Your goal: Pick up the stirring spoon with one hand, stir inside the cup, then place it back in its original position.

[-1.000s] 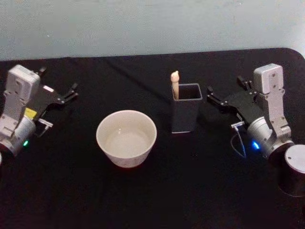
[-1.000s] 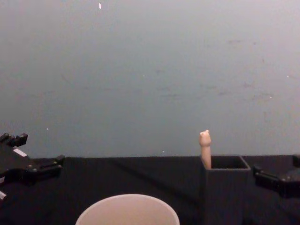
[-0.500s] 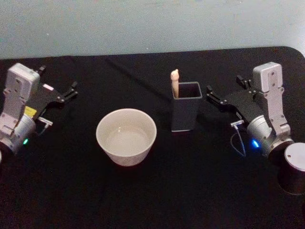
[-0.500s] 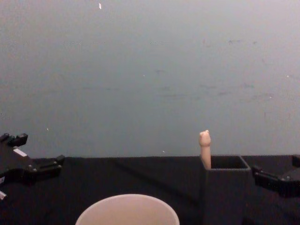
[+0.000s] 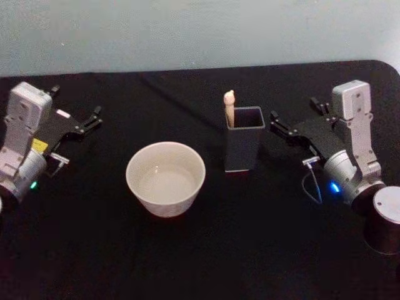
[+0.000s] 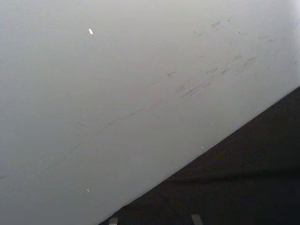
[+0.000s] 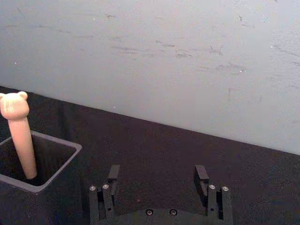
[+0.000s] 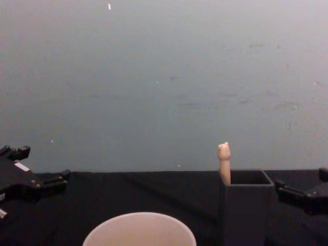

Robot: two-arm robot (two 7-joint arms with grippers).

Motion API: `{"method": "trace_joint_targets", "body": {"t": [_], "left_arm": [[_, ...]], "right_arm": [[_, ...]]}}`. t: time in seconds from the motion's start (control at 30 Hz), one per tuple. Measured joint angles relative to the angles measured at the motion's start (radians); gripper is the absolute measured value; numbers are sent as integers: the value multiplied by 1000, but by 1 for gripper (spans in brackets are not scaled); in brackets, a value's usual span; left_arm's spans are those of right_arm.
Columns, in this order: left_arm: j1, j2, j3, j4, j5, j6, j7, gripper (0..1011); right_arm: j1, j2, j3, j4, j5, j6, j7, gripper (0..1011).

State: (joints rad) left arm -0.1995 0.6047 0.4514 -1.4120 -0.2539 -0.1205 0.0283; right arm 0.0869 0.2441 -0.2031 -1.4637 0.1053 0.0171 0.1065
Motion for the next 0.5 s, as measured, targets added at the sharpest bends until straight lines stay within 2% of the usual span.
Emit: {"method": "trace_joint_targets", "body": {"t": [0.5], "left_arm": [[0, 0, 0, 0, 0, 0, 0, 1001]], "right_arm": [[0, 0, 0, -1, 1, -1, 0, 1002]]}}
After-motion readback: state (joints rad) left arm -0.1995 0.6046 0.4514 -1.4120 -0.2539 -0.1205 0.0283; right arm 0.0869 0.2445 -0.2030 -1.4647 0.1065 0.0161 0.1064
